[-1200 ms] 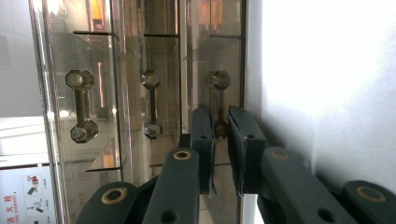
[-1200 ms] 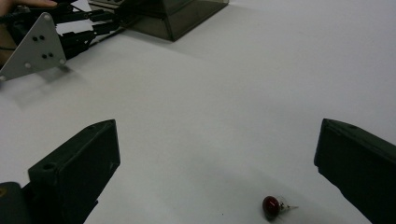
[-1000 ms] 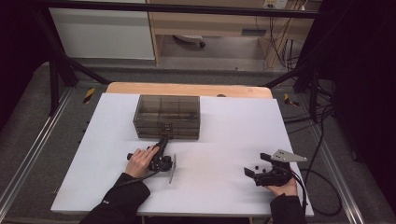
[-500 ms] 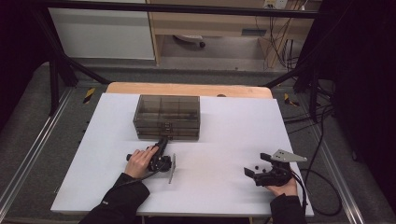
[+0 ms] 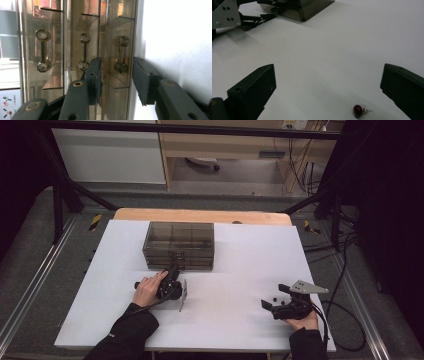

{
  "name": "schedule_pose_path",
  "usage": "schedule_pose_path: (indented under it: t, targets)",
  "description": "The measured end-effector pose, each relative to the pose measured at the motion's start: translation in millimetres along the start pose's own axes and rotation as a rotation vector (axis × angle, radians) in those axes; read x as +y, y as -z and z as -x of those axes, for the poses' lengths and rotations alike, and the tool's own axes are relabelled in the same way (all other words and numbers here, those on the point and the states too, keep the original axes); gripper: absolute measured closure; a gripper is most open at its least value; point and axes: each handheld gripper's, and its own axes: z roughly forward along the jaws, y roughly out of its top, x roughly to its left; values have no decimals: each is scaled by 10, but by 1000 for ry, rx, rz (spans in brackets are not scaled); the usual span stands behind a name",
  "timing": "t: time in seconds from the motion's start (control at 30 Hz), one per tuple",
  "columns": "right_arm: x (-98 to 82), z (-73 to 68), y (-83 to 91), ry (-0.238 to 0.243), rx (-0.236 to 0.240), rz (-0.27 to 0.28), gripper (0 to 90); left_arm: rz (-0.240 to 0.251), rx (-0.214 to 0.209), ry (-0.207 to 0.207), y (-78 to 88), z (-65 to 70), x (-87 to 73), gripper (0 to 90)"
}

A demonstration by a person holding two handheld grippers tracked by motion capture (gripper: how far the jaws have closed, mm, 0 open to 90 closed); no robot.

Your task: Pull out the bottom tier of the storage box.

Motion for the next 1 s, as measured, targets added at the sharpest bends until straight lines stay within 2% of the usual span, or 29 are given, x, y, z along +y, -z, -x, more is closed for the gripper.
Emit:
schedule_pose_path:
  t: [0.3,0.43,1.0]
  targets:
    - [-6,-1,-8,7,-3,-12,7,-11,11,-22,-8,12,7,638]
    - [-7,-6,-10,8,-4,-10,7,-8,17,-16,-5,4,6,678]
    - [-8,-8,3,12,-6,-9,7,-11,26,-15,-1,17,10,684]
